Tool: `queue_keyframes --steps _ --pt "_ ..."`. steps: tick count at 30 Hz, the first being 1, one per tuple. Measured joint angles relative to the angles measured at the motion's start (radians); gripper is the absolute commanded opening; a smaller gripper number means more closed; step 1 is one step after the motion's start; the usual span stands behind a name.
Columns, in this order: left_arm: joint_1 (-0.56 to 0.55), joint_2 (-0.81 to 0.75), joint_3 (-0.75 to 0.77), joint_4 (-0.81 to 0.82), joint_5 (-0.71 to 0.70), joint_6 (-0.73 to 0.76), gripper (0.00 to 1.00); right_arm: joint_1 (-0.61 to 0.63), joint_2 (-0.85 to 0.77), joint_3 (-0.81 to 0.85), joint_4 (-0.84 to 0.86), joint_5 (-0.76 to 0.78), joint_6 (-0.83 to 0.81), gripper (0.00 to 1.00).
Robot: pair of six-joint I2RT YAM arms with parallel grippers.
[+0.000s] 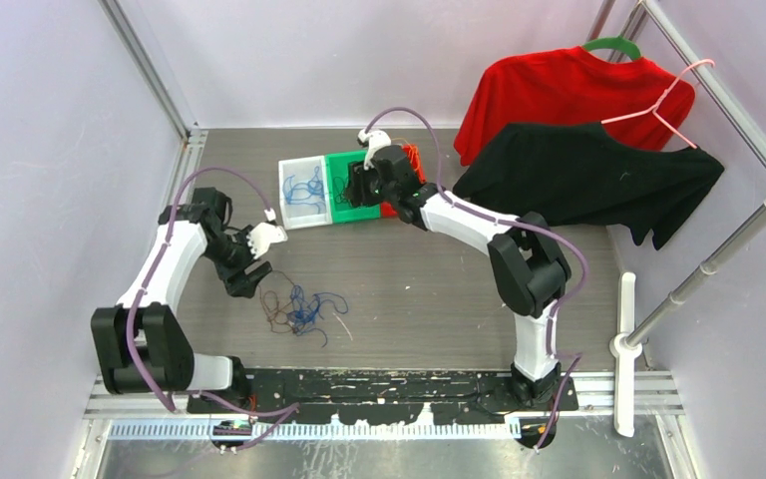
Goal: Untangle the cables
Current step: Untie the cable.
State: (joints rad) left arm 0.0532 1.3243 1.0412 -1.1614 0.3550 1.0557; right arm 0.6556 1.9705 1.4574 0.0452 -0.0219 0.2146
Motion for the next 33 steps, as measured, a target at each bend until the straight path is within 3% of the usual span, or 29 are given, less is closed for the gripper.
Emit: queue_keyframes --steps 12,23,29,33 --pt "-0.068 0.115 -0.051 0.164 -0.018 0.157 0.54 0.010 -0.266 -0.231 0.118 -0.099 0.065 0.59" --pt "-0.092 0.178 -0.071 0.188 -0.027 0.215 0.00 0.010 -0.428 -0.407 0.176 -0.187 0.089 0.54" --pt "-0.092 0.100 -0.006 0.070 -0.024 0.175 0.00 0.027 -0.429 -0.420 0.207 -0.211 0.103 0.57" --pt "-0.092 0.064 0.264 -0.081 0.019 0.072 0.00 0.071 -0.429 -0.422 0.253 -0.230 0.102 0.65"
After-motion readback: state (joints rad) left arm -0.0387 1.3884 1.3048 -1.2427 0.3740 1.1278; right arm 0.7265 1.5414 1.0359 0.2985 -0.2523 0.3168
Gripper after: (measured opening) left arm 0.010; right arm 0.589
